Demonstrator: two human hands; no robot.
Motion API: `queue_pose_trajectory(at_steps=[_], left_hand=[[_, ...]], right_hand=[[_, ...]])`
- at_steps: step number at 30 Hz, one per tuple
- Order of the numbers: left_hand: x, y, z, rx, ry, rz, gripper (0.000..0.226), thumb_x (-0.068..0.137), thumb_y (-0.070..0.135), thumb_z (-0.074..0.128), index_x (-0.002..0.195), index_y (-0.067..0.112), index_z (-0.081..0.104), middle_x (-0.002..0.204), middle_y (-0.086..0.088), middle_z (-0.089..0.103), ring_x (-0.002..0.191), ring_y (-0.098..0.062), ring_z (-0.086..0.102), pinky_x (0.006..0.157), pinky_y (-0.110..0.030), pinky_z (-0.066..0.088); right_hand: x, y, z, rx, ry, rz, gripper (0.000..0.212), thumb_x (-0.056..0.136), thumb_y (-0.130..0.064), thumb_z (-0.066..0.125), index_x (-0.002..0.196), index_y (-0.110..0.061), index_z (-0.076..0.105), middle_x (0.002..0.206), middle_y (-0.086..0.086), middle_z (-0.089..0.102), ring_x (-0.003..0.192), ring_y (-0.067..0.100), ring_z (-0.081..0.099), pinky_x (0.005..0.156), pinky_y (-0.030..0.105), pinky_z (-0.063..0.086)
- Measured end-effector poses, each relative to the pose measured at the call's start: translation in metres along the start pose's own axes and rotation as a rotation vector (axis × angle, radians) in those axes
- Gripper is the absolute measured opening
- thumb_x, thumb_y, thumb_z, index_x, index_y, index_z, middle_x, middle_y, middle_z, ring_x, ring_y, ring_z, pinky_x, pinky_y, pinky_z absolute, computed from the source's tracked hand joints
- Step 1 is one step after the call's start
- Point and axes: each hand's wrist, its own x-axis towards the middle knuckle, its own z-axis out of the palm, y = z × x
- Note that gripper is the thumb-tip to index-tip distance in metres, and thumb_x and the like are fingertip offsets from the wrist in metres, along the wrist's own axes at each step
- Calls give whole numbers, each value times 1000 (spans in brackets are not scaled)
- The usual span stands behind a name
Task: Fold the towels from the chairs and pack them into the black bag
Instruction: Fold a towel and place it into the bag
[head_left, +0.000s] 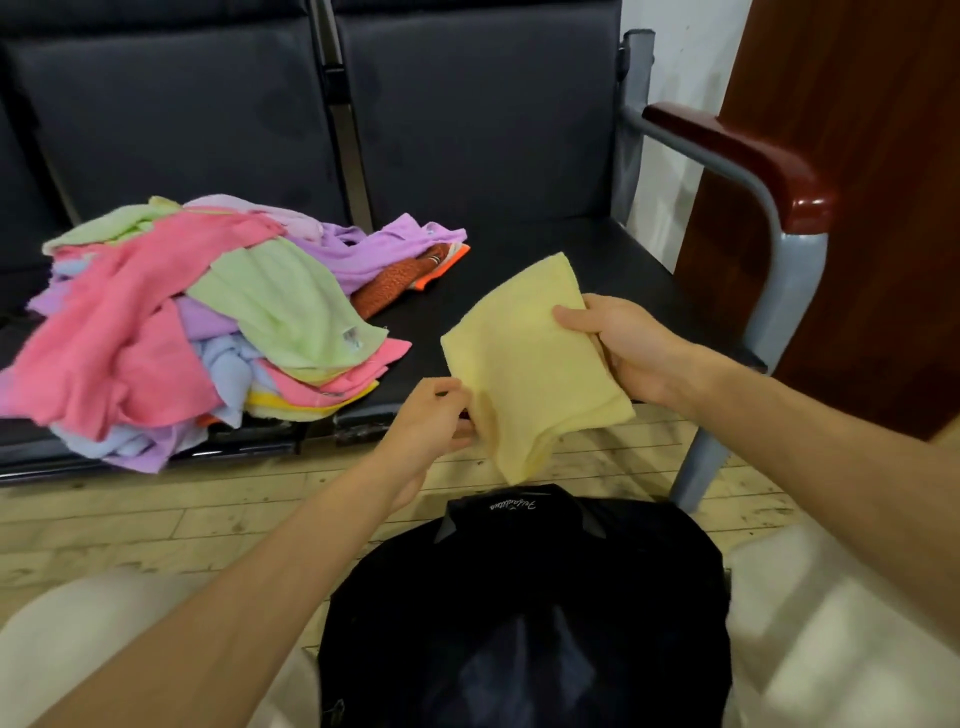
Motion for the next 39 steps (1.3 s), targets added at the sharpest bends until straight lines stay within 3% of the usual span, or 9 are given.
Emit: queue_pose_trajectory(at_steps=[3, 8, 12, 16, 24, 29, 32, 35, 39], left_hand=[[-18, 5, -6, -237, -67, -13, 21, 97, 23, 46, 96, 13, 64, 80, -1, 65, 73, -18, 62, 75, -35, 53], [-38, -11, -28, -651, -234, -176, 42, 95, 37, 50, 128, 13, 59, 115, -8, 67, 98, -24, 65, 92, -41, 51], [-53, -15, -36, -496, -82, -119, 27, 94, 23, 53, 118, 15, 62, 102, -8, 72, 86, -24, 70, 69, -36, 58], [-57, -50, -24, -254, 10, -62, 28, 91, 9, 56, 117, 18, 61, 109, -9, 70, 95, -26, 68, 81, -42, 56], [-39, -147, -11, 70, 48, -210, 36, 96, 24, 53, 131, 18, 52, 112, -1, 65, 100, -22, 63, 86, -37, 53], [-38, -208, -25, 253, -39, -263, 38, 98, 25, 49, 136, 18, 46, 123, 2, 55, 102, -10, 54, 80, -24, 47], [-30, -239, -43, 351, -137, -398, 42, 97, 22, 51, 138, 16, 41, 131, -4, 52, 110, -20, 53, 86, -36, 48], [-22, -262, -57, 413, -183, -547, 52, 95, 22, 55, 143, 16, 33, 136, -8, 48, 123, -31, 49, 94, -50, 48], [-11, -283, -61, 547, -236, -545, 54, 97, 22, 52, 145, 13, 31, 141, -9, 45, 128, -28, 45, 102, -36, 40]], right_hand=[[-22, -3, 34, 129, -93, -72, 34, 99, -19, 50, 133, -12, 52, 121, 9, 67, 105, 24, 67, 80, 37, 58], [-39, 23, 55, 314, -131, -90, 37, 99, -18, 49, 136, -13, 52, 127, 13, 64, 113, 30, 63, 94, 47, 53], [-47, 62, 33, 275, -71, -33, 34, 101, -17, 47, 135, -17, 52, 126, 8, 65, 114, 27, 63, 92, 45, 53], [-47, 117, 16, 106, 30, 119, 34, 101, -13, 45, 135, -18, 51, 127, 7, 64, 110, 25, 64, 86, 42, 54], [-25, 209, 27, -286, 7, 272, 39, 102, -19, 45, 141, -24, 45, 127, 2, 59, 112, 21, 58, 98, 43, 49], [-11, 275, 40, -559, -97, 271, 43, 101, -24, 45, 144, -30, 41, 133, -1, 53, 120, 21, 52, 102, 39, 44], [-6, 312, 49, -563, -132, 345, 49, 100, -23, 48, 147, -27, 36, 137, 0, 50, 124, 22, 49, 101, 34, 42], [-2, 338, 59, -549, -162, 409, 53, 100, -22, 48, 149, -29, 32, 141, 1, 48, 130, 26, 46, 106, 42, 41], [7, 360, 68, -562, -159, 462, 56, 100, -23, 47, 151, -32, 26, 146, 2, 45, 133, 28, 44, 108, 43, 40]])
